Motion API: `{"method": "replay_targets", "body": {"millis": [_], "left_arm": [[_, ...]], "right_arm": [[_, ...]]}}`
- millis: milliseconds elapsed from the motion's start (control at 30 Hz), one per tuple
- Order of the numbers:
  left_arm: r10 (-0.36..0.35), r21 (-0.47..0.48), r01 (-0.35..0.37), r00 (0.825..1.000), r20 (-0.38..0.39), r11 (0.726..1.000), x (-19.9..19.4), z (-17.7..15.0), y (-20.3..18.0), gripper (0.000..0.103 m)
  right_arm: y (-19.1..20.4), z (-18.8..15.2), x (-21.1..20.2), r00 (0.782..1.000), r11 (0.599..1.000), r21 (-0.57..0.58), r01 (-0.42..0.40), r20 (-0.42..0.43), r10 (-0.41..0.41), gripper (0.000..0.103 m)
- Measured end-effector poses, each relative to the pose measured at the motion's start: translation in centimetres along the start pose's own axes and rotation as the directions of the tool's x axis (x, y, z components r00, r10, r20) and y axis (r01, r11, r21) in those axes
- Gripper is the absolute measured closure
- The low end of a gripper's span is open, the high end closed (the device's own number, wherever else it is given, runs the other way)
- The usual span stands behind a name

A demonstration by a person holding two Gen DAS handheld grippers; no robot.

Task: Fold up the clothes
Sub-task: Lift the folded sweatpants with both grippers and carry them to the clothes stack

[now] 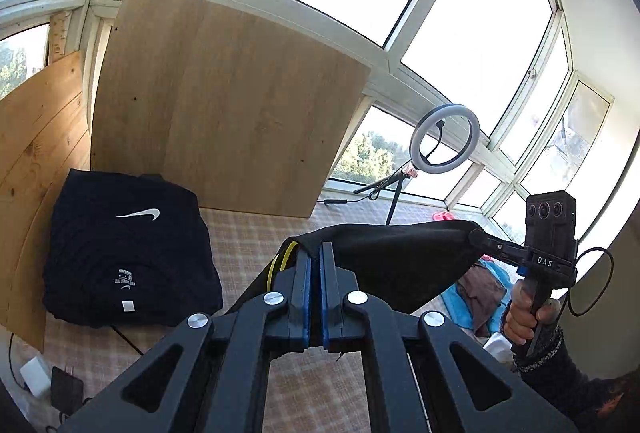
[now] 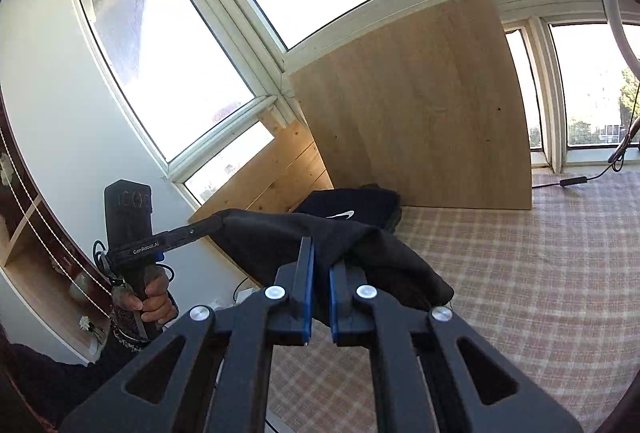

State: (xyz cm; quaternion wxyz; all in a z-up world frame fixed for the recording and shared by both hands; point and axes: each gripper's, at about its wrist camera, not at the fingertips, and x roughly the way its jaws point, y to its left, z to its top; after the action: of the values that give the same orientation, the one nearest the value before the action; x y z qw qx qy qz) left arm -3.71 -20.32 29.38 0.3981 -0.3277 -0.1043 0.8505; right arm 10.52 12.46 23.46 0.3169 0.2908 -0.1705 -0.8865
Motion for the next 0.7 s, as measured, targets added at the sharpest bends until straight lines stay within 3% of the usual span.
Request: {"method": "replay_targets", "body": {"millis": [200,400,567,700], "left_arm": [[0.092,-0.018,-0.091,0.99,0.103,0.996,-4.8,1.1,2.9,0.1],[0.238,-0.008,-0.239,0.964,0.119,0.971,-6.3,3.3,7.1,0.1],[0.307,-0.067,-0.301,0.948,0.091,0.951,-4.0,6.2,13.6,0.1],[0.355,-0.126,-0.349,0.935,0.024,0.929,1.5,8.3,20.6,0.1]], "right_arm": [[4.7,2.4,4.2,0.999,0.997,-0.072,-0.034,-0.022,0.032,0.097],[6.5,4.1,11.1,0.997,0.994,-0.085,-0.066,-0.056,0.061,0.097],[5.0,5.7,19.1,0.992,0.997,-0.042,-0.059,-0.117,0.054,0.097],[1.6,7.3,26.9,0.984,1.0,0.005,-0.019,-0.178,0.02,0.097]]}}
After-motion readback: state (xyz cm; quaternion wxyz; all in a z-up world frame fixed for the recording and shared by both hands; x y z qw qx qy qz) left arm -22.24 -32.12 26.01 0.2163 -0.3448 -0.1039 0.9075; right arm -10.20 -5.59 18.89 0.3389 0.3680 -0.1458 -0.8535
